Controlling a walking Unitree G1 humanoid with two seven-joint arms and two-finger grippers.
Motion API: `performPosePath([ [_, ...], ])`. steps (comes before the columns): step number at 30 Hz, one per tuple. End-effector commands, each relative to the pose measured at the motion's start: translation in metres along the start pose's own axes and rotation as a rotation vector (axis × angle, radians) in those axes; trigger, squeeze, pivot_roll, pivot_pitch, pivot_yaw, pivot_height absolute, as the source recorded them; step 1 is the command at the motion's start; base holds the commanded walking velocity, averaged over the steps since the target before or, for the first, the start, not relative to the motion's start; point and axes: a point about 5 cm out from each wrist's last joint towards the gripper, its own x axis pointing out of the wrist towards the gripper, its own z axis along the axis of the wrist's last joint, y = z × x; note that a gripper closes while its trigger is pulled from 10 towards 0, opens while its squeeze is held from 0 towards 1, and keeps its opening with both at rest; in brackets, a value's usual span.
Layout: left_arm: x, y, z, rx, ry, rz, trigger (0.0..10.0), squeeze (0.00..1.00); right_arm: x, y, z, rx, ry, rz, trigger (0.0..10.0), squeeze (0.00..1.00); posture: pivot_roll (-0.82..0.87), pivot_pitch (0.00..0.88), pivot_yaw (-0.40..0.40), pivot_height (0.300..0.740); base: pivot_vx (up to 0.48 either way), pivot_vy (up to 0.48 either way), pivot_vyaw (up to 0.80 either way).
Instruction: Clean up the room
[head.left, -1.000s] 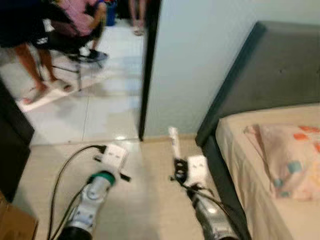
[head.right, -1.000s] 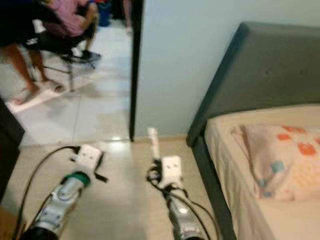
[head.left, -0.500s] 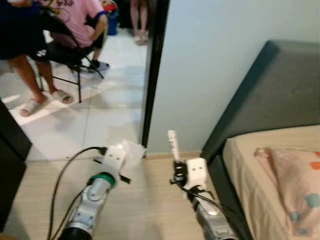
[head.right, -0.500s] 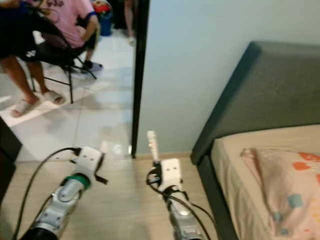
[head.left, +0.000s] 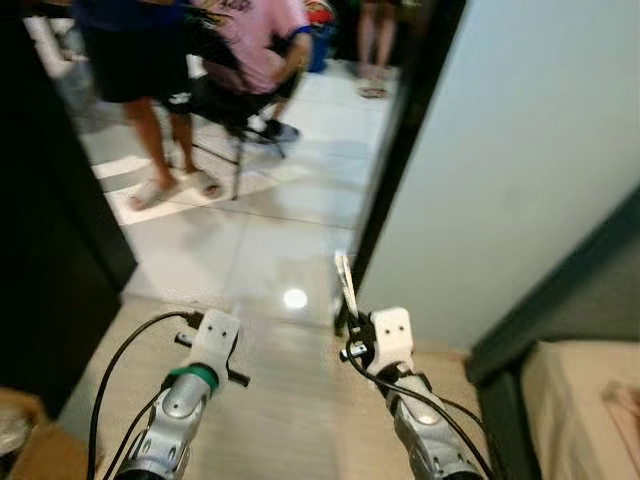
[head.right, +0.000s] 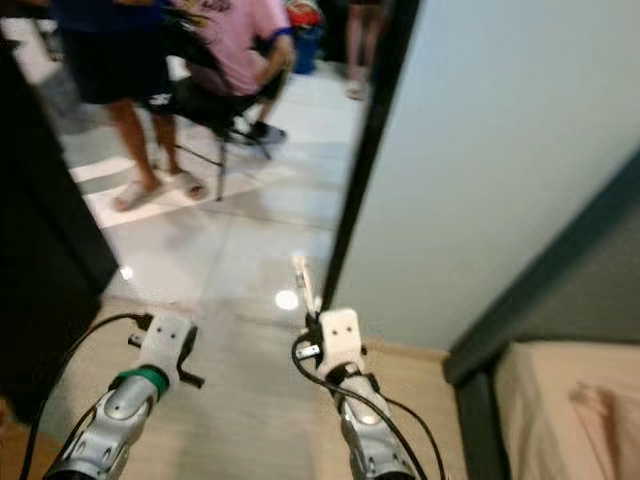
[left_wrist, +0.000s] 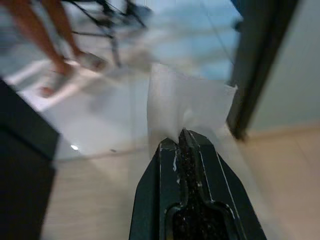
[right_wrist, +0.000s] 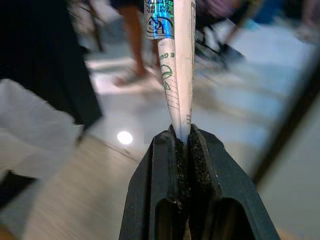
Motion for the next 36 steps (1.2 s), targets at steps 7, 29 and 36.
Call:
performPosePath([
  [7,0.005,-0.004,0.017,-0.041,-0.051,-0.01,10.0,0.0,0.009,0.01,0.03,-0.012,-0.121,0.039,10.0,0.0,0.03,0.0,-0.01,0.74,0.0,0.0,0.79],
  [29,0.01,-0.009,0.038,-0.058,-0.102,-0.024,10.0,0.0,0.005,0.025,0.034,-0.039,-0.125,0.131,10.0,0.0,0.03,0.0,-0.006,0.74,0.0,0.0,0.79],
  [36,0.01,-0.011,0.039,-0.061,-0.098,-0.025,10.0,0.0,0.004,0.023,0.032,-0.044,-0.11,0.127,10.0,0.0,0.03,0.0,-0.009,0.74,0.0,0.0,0.79],
])
